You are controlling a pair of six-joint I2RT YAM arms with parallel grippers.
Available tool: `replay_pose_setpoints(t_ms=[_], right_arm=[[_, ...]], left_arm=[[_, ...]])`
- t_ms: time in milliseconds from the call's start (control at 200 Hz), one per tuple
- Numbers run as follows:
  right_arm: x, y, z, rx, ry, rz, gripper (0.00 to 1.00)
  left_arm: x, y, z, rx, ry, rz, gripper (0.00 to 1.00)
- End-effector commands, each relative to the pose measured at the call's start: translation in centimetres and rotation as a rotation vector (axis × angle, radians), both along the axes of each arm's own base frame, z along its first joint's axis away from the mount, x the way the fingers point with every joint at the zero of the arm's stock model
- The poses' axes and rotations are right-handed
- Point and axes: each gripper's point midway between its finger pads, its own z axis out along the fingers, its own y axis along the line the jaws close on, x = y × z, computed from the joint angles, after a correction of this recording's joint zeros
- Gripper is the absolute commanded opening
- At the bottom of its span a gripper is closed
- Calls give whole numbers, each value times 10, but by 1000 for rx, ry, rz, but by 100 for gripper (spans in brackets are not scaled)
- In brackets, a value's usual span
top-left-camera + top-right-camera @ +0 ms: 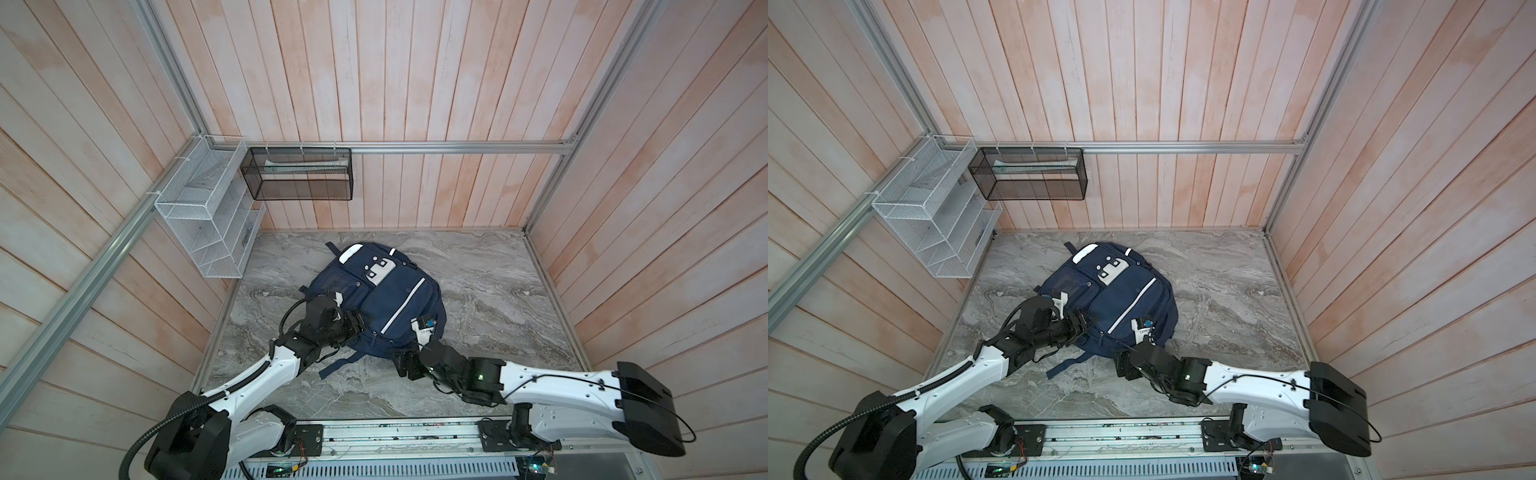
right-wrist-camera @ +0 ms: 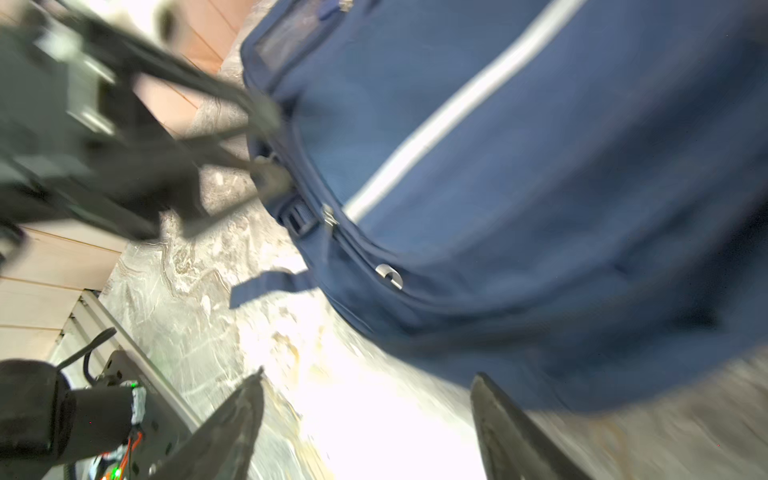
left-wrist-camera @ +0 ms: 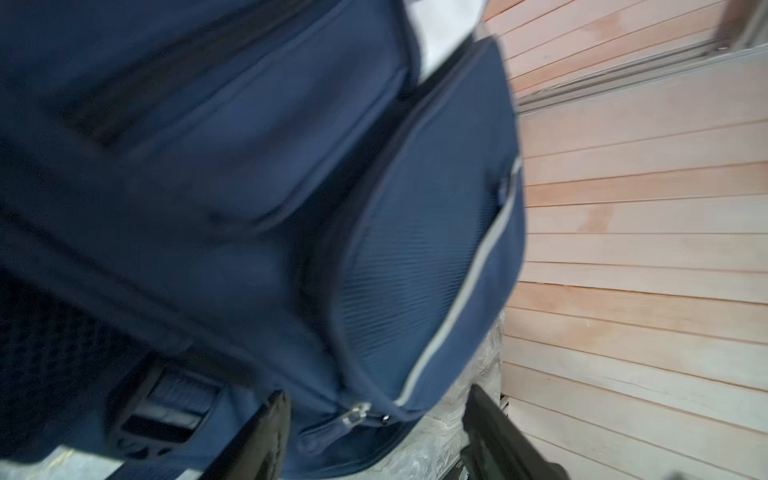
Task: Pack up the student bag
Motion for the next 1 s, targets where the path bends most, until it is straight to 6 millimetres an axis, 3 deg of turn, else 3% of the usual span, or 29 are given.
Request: replay_pose_setpoints(t_ms=[0,125,200,275,360,450,680,825,870,995], right_arm=[[5,34,1,-14,-30,64,74],[7,70,-11,-49,0,135,66],[13,75,-24,-99,36,129,63],[24,71,-33,-105,80,105,57],[40,52,-34,-105,78,11,49],[51,38,-40,-67,94,-44,47],[77,40,-47,-73,69,-64,45],[81,43,-49,-92,71,-58,25],[79,41,-51,-94,74,-57,22],[74,32,-60,-107,95,-51,2]], left_arm=[[27,-6,22,-28,-90,36,67],[42,-21,19,-45,-88,-4,42],[46,-31,18,-54,-78,-33,21],[46,-37,19,-79,-68,-46,11],[45,-37,22,-89,-66,-45,8],[44,-36,28,-93,-77,-42,7],[38,-41,29,-116,-62,-59,7],[33,-39,23,-119,-45,-47,4],[34,-36,22,-115,-48,-38,3],[37,-34,18,-79,-48,-36,0]])
